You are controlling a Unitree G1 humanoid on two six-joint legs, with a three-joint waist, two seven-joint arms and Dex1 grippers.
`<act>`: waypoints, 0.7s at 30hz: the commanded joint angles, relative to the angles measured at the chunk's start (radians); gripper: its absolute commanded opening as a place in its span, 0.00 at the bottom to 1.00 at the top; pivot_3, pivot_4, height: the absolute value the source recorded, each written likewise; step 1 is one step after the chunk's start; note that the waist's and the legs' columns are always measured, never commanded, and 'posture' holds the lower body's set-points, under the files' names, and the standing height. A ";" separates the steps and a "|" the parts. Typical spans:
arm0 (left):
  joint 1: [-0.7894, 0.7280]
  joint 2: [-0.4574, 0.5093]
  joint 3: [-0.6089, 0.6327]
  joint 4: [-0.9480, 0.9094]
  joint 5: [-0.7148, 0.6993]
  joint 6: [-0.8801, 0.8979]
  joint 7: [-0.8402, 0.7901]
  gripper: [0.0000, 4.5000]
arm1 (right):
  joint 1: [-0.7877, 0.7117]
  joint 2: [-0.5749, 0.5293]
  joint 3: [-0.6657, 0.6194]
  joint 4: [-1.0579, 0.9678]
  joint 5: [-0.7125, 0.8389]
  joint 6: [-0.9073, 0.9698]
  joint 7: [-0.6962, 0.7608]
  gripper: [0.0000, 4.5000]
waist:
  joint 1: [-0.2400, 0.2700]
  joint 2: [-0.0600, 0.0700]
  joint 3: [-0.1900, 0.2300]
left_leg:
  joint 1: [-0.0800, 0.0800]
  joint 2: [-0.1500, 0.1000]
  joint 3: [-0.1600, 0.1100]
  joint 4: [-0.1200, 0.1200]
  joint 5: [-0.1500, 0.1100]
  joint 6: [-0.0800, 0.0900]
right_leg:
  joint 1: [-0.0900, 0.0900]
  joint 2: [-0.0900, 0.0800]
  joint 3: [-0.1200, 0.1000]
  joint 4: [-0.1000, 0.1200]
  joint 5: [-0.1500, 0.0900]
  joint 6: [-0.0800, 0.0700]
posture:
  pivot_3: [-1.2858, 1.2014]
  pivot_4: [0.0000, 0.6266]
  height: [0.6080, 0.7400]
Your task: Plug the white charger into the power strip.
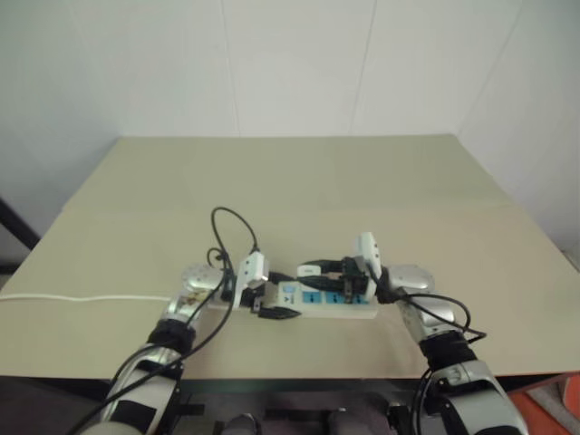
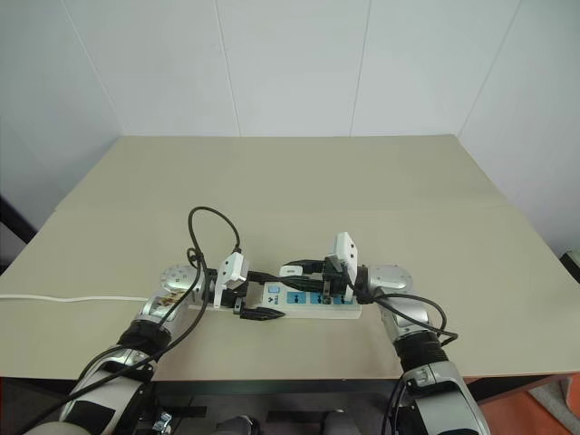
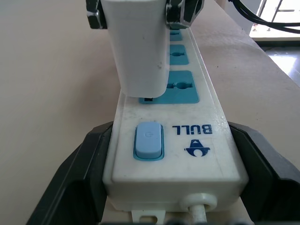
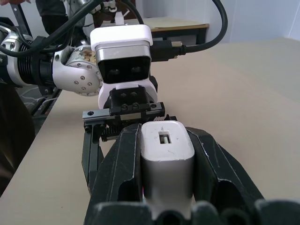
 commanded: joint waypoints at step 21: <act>0.040 0.065 0.001 -0.082 -0.004 0.022 -0.009 0.73 | -0.034 -0.073 0.028 0.320 -0.095 -0.203 0.035 0.25 | -0.007 -0.001 -0.001 | 0.016 0.001 0.000 -0.003 0.000 0.000 | 0.017 0.001 0.000 -0.003 -0.003 0.001 | 0.52 0.24 1.00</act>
